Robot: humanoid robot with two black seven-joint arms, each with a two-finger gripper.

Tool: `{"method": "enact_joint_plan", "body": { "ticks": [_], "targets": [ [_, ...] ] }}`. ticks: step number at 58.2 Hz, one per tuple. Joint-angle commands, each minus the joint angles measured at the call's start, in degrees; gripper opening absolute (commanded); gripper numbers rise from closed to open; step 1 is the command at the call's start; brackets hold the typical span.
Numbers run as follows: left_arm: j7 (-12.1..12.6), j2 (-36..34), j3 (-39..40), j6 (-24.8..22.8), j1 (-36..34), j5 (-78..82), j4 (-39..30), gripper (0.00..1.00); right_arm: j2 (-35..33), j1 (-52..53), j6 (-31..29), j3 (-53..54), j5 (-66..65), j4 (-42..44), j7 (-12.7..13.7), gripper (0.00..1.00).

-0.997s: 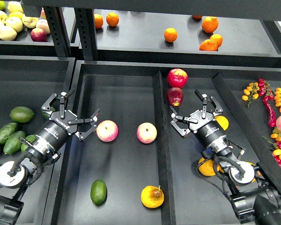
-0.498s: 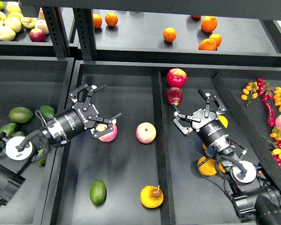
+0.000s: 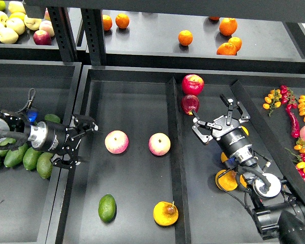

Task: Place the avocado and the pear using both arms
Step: 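Swing the left gripper down toward the green avocado in the middle bin, then lower the left gripper over the green avocado and close on it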

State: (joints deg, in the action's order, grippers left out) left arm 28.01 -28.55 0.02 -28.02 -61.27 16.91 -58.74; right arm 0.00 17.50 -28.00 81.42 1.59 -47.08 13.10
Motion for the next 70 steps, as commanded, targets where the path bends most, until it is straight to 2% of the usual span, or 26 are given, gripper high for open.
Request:
{"method": "enact_joint_plan", "body": {
  "ticks": [1,7,33,70],
  "targets": [
    [0.0,6.5,-5.5,0.0,-2.2,2.6,1.7,0.99,0.0,0.0,0.0,0.1,0.1,0.2,0.0,0.99],
    [0.0,10.1,-5.8,0.0,-1.9,2.5,2.7,0.99,0.0,-0.1,0.0,0.1,0.1,0.3,0.0,0.99],
    [0.0,13.7,-9.1,0.0,-1.5,2.4,3.3,0.98,0.0,-0.2,0.0,0.1,0.1,0.5,0.0,0.99],
    [0.0,18.0,-10.4,0.0,4.1,8.1,11.5,0.97,0.0,-0.9,0.0,0.1,0.1,0.4,0.0,0.99]
  ]
}}
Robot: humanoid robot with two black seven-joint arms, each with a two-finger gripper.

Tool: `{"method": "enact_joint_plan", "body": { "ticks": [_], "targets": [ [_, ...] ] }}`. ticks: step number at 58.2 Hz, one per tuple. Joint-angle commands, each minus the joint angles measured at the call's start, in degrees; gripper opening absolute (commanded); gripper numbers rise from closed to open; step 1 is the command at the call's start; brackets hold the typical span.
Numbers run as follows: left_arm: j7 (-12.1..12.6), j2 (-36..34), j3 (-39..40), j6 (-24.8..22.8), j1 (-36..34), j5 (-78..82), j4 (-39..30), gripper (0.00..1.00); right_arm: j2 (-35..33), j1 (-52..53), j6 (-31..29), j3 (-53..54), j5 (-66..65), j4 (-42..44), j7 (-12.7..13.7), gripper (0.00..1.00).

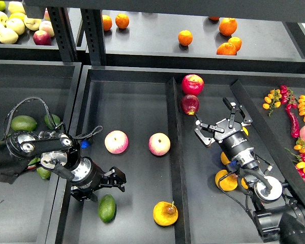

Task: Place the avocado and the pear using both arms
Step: 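Lower the left gripper over the green avocado and close on it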

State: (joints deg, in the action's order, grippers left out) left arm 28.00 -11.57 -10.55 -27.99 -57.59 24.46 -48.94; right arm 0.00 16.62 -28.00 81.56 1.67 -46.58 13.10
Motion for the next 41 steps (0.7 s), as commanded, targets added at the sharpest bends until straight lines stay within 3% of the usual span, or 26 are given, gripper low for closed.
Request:
{"method": "enact_joint_plan", "body": {
  "ticks": [1,41],
  "targets": [
    [0.0,1.2,0.2,0.0,0.4,0.5,1.8,0.97,0.0,0.0,0.0,0.0,0.0,0.0,0.0,0.99],
    [0.0,4.8,0.6,0.0,2.8,2.7,6.4,0.97,0.0,-0.1,0.0,0.0,0.0,-0.1,0.0,0.99]
  ]
}}
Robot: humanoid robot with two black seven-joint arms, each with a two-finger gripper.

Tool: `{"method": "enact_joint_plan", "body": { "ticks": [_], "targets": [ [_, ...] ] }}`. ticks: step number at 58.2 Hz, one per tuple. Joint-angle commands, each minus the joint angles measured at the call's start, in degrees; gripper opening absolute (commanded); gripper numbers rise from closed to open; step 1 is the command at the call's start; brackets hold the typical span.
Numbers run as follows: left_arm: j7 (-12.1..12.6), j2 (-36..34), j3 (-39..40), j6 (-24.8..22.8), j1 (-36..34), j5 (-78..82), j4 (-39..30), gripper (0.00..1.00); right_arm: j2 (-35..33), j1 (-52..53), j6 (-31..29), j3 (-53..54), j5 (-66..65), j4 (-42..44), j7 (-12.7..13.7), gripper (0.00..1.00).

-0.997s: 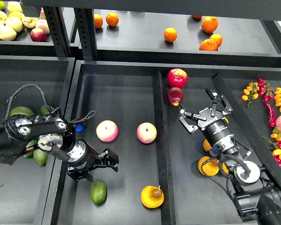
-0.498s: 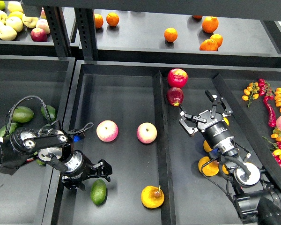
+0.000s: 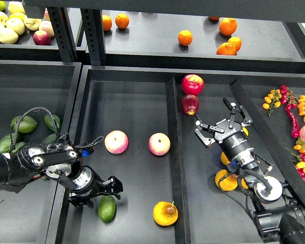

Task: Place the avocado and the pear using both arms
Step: 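Lower the left gripper over the green avocado and close on it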

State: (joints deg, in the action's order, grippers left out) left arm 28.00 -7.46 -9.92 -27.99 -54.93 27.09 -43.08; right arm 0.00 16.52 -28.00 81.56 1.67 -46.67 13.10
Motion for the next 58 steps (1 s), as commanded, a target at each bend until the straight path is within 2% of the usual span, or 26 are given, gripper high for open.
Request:
{"method": "enact_joint_plan", "body": {
  "ticks": [1,18,25,26,27,34,58],
  "targets": [
    [0.0,0.9,0.0,0.0,0.3,0.1,0.6,0.97,0.0,0.0,0.0,0.0,0.0,0.0,0.0,0.99],
    [0.0,2.5,0.3,0.0,1.7,1.2,2.0,0.9,0.0,0.0,0.0,0.0,0.0,0.0,0.0,0.99],
    [0.0,2.8,0.6,0.0,1.8,1.6,2.0,0.79,0.0,0.0,0.0,0.1,0.0,0.0,0.0,0.99],
    [0.0,3.2,0.9,0.0,1.8,1.7,2.1,0.72,0.0,0.0,0.0,0.3,0.0,0.0,0.0,0.99],
    [0.0,3.3,1.0,0.0,1.8,1.7,2.1,0.69,0.0,0.0,0.0,0.4,0.0,0.0,0.0,0.99],
    [0.0,3.9,2.0,0.0,1.8,3.9,3.2,0.61,0.0,0.0,0.0,1.1,0.0,0.1,0.0,0.99],
    [0.0,4.3,5.9,0.0,3.4,9.2,4.6,0.53,0.0,0.0,0.0,1.2,0.0,0.1,0.0,0.99]
  ]
}}
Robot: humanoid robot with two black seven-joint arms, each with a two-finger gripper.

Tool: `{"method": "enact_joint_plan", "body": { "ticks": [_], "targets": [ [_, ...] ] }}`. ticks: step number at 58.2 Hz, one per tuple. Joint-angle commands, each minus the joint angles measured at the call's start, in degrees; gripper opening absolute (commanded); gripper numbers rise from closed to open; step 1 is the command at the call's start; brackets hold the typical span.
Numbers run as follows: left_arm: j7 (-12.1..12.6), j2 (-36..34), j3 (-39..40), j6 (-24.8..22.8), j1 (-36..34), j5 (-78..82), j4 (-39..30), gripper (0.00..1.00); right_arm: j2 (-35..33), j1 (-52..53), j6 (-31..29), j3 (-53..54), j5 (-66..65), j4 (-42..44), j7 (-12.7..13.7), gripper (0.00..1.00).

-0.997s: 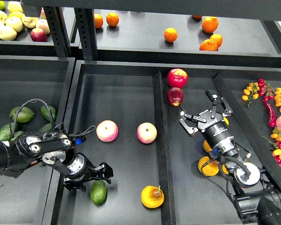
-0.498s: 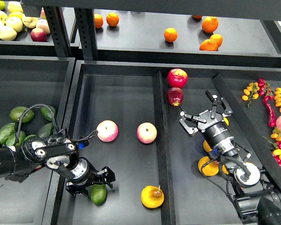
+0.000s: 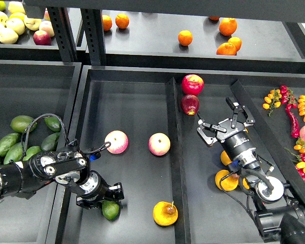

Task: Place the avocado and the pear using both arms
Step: 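Lower the left gripper over the green avocado and close on it, then lift the avocado with the left gripper toward the avocado bin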

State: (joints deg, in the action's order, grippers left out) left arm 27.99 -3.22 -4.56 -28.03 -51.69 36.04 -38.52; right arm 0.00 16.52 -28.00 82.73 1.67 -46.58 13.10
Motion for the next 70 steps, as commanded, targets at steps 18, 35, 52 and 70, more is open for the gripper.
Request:
{"method": "enact_joint_plan", "body": {
  "ticks": [18,35,52,70],
  "targets": [
    [0.0,0.1,2.4,0.0,-0.2,0.4,-0.8,0.51,0.0,0.0,0.0,0.1,0.0,0.0,-0.1,0.99],
    [0.0,-2.0,3.9,0.0,-7.6,-0.5,-2.8,0.51,0.0,0.0,0.0,0.1,0.0,0.2,0.0,0.99],
    [0.0,-16.1,4.6,0.0,-13.2,-1.5,-8.9,0.52,0.0,0.4,0.0,0.0,0.0,1.5,0.0,0.99],
    [0.0,-26.7,5.9,0.0,-9.4,-1.4,-9.9,0.52,0.0,1.0,0.0,-0.1,0.0,2.5,0.0,0.99]
  ]
}}
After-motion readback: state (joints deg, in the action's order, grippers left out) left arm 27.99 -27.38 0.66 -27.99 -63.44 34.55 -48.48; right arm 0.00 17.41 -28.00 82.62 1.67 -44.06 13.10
